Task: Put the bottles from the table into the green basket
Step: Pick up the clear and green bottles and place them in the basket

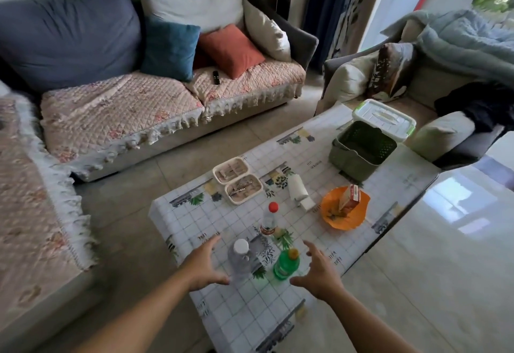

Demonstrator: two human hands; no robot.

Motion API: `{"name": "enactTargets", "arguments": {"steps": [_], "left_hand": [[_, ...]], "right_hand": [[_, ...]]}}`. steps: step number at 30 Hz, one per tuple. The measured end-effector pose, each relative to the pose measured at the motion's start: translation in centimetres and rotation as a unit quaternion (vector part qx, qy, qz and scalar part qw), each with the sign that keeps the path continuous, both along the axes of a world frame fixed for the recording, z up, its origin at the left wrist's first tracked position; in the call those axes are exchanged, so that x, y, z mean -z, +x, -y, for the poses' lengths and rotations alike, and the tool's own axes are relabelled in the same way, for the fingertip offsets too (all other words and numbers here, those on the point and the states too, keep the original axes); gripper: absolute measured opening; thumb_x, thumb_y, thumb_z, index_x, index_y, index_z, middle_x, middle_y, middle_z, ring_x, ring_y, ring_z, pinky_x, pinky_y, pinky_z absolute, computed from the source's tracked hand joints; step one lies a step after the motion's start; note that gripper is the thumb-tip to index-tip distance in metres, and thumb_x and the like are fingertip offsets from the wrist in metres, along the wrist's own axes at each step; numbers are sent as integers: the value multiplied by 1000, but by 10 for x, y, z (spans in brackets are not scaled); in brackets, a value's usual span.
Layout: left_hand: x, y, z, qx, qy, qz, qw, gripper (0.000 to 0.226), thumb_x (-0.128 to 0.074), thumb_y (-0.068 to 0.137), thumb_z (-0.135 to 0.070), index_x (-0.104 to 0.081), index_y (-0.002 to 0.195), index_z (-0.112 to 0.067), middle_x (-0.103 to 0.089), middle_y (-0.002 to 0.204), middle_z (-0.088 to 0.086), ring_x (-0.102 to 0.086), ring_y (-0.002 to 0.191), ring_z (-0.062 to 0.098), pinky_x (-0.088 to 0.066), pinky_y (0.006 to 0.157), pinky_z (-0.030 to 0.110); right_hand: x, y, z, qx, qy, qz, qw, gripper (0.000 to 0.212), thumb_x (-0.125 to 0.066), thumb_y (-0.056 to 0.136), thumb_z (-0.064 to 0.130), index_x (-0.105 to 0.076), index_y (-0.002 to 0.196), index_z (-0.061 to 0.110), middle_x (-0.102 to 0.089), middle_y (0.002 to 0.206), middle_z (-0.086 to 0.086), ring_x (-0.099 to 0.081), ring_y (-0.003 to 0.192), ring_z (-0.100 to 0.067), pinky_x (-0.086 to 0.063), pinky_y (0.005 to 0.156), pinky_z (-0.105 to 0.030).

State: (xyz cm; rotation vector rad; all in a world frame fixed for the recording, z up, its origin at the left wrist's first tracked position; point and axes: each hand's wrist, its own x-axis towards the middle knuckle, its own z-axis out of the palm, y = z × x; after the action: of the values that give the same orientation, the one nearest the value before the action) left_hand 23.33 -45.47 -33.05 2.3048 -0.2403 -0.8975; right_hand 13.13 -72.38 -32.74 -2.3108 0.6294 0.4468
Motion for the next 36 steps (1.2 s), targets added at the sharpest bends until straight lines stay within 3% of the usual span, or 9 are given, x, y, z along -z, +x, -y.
{"name": "enactTargets", "arguments": {"steps": [5, 8, 11, 17, 19, 23, 27, 36], "left_hand": [[53, 3, 9, -8, -27, 16, 999, 127, -93, 53, -30, -11, 150, -35, -28, 157, 0, -31, 141, 24, -36, 111, 41], [81, 7, 16, -20, -57, 21, 998, 125, -94, 48, -32, -18, 147, -41, -33, 154, -4, -34, 139, 24, -38, 110, 43], [105, 12, 24, -31, -81, 22, 996, 115, -95, 44, -30, -34, 141, -38, -51, 138, -6, -48, 126, 20, -49, 99, 37], [126, 15, 34, -60, -132, 64, 987, 82, -89, 41, -49, -56, 114, -33, -67, 104, -17, -63, 95, -2, -59, 78, 22], [126, 14, 35, -68, -130, 78, 986, 75, -88, 43, -47, -58, 110, -32, -68, 99, -16, -64, 90, -2, -58, 72, 18], [119, 11, 39, -65, -107, 91, 988, 66, -92, 50, -32, -57, 106, -32, -67, 93, -15, -63, 83, 2, -52, 59, 9], [105, 5, 38, -65, -82, 103, 989, 66, -93, 48, -33, -56, 103, -37, -64, 88, -22, -61, 81, 4, -52, 58, 17], [10, -6, 49, -21, -98, 109, 989, 68, -90, 47, -42, -55, 105, -37, -66, 92, -20, -61, 83, 0, -53, 60, 16]], "right_hand": [[52, 5, -1, 15, 14, -5, 1000, 96, -90, 57, 33, -36, 138, 30, -53, 130, 1, -53, 112, -17, -48, 96, -39], [83, 9, -1, 26, 26, 14, 999, 87, -91, 55, 32, -44, 128, 34, -57, 121, 9, -55, 108, -16, -50, 94, -43], [109, 14, -2, 41, 25, 42, 998, 82, -91, 53, 35, -46, 121, 40, -62, 114, 12, -56, 104, -14, -49, 91, -43], [136, 20, -7, 101, 44, 87, 990, 58, -90, 59, 25, -54, 103, 37, -59, 90, 19, -54, 88, -8, -40, 72, -25], [136, 23, -8, 106, 48, 93, 989, 55, -89, 61, 20, -55, 101, 35, -55, 86, 22, -51, 83, -3, -35, 66, -18], [127, 19, -9, 114, 53, 84, 989, 53, -88, 63, 15, -56, 102, 30, -53, 86, 20, -49, 83, -3, -36, 68, -20], [116, 4, -4, 114, 35, 79, 990, 52, -89, 60, 17, -58, 100, 30, -60, 89, 13, -54, 83, -6, -37, 64, -17], [23, -22, 5, 119, 28, 91, 988, 58, -90, 58, 20, -51, 96, 39, -60, 91, 14, -57, 91, -15, -50, 83, -38]]}}
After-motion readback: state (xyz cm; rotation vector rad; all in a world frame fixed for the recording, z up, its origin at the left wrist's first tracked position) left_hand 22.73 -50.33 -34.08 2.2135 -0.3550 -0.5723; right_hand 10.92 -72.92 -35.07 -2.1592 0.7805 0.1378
